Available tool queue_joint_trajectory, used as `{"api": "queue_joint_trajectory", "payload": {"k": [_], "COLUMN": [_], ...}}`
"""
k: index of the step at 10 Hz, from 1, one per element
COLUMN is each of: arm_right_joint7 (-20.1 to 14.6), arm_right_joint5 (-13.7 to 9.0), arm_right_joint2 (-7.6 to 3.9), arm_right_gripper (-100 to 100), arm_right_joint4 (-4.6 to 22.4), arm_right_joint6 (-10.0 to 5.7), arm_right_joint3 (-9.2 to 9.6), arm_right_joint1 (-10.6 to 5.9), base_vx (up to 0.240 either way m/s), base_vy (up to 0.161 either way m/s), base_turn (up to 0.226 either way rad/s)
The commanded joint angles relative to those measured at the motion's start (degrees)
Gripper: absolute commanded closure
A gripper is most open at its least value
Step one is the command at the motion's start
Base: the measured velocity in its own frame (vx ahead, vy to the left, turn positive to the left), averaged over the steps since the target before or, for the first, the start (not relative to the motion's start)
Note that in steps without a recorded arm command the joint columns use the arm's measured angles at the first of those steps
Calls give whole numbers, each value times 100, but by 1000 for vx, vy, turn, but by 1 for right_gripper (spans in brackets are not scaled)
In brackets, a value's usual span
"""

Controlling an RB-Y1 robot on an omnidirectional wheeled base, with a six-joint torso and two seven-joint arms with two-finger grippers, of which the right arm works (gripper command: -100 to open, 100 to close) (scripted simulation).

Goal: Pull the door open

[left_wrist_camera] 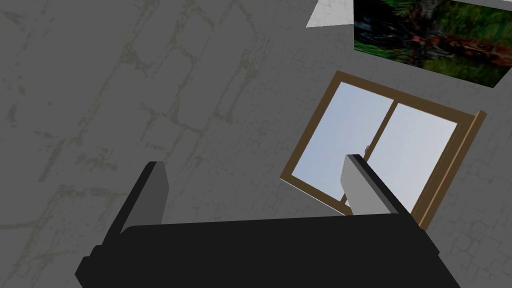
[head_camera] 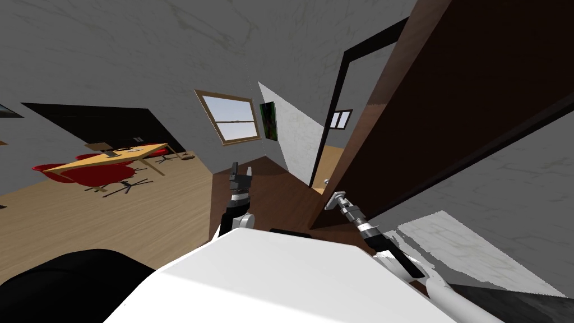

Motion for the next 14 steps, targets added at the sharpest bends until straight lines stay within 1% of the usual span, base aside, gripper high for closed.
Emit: {"api": "queue_joint_trajectory", "payload": {"k": [1, 4, 5, 14], "arm_right_joint7": [-77, -199, -234, -242], "arm_right_joint5": [35, 94, 111, 114], "arm_right_joint2": [-47, -132, -156, -161], "arm_right_gripper": [100, 100, 100, 100], "arm_right_joint4": [28, 86, 102, 106], "arm_right_joint6": [-91, -239, -282, -291], "arm_right_joint3": [69, 179, 211, 218], "arm_right_joint1": [-1, -13, -17, -18], "base_vx": [-176, -203, -38, 0], "base_vy": [-83, -120, -42, -1], "base_turn": [120, 135, -10, -1]}}
